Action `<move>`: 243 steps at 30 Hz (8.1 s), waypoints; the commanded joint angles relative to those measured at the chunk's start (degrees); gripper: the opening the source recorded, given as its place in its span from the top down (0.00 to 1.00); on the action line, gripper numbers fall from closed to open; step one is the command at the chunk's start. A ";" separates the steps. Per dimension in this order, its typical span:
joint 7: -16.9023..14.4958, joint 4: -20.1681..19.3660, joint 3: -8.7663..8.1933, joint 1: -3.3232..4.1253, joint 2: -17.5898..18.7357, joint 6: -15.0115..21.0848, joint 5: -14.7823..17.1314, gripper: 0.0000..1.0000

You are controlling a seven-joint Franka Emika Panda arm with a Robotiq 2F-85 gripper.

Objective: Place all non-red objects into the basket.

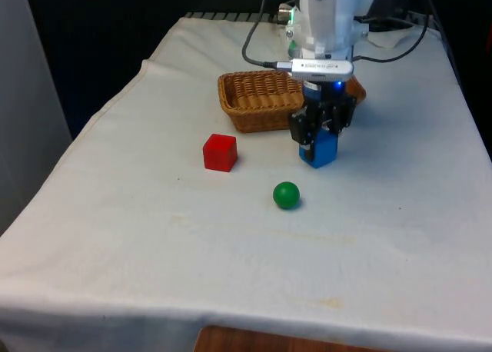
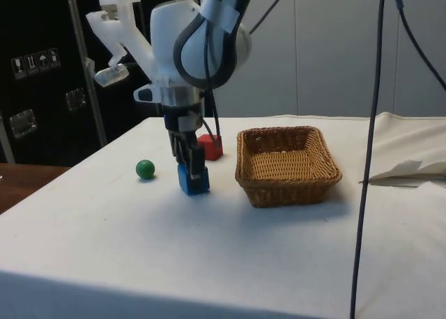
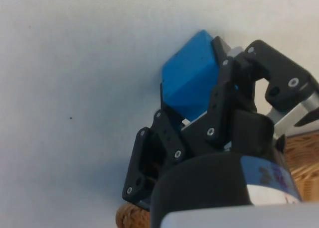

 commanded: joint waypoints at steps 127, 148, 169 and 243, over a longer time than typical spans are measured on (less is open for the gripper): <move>25.78 -14.04 -2.46 -0.23 -25.61 -14.21 3.38 0.97; 16.79 -23.66 -6.13 -0.11 -30.54 -9.68 9.51 0.97; 2.46 -28.82 -11.34 -0.29 -28.02 -1.83 18.05 0.97; 3.61 -29.16 -15.93 -0.23 -24.69 4.76 15.01 0.00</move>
